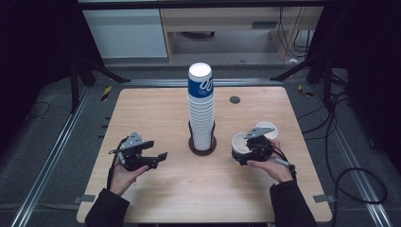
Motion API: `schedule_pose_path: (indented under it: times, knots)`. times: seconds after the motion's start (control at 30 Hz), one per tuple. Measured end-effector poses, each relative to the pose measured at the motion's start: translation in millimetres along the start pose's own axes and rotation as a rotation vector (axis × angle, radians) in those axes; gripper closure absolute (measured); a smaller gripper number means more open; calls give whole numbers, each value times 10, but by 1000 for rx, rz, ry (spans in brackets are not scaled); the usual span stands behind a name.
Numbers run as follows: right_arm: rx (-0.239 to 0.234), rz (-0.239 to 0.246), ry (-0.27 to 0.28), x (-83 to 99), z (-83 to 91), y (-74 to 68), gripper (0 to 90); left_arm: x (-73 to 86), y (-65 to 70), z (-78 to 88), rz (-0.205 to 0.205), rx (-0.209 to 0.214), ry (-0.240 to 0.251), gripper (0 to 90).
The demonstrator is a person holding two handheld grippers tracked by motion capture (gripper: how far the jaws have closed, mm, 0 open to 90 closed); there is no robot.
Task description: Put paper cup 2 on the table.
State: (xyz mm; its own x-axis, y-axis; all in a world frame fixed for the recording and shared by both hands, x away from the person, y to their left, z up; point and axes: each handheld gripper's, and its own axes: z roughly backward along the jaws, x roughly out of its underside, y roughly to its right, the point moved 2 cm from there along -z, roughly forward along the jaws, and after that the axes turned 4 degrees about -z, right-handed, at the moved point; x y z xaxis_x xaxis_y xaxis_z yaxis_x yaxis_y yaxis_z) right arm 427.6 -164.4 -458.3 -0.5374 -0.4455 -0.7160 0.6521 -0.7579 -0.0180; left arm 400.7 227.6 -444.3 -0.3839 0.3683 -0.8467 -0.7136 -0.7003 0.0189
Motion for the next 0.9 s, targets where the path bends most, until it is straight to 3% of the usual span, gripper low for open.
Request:
schedule_pose_path:
  times: [0.5, 0.73, 0.9]
  knots:
    - [15, 18, -70, 94, -153, 30, 187, 12, 2, -18, -4, 2, -11, 231]
    - [7, 27, -76, 107, -161, 35, 180, 13, 2, -18, -4, 4, -12, 231]
    - [-6, 25, -66, 101, -158, 30, 116, 14, -1, -15, -4, 6, -13, 230]
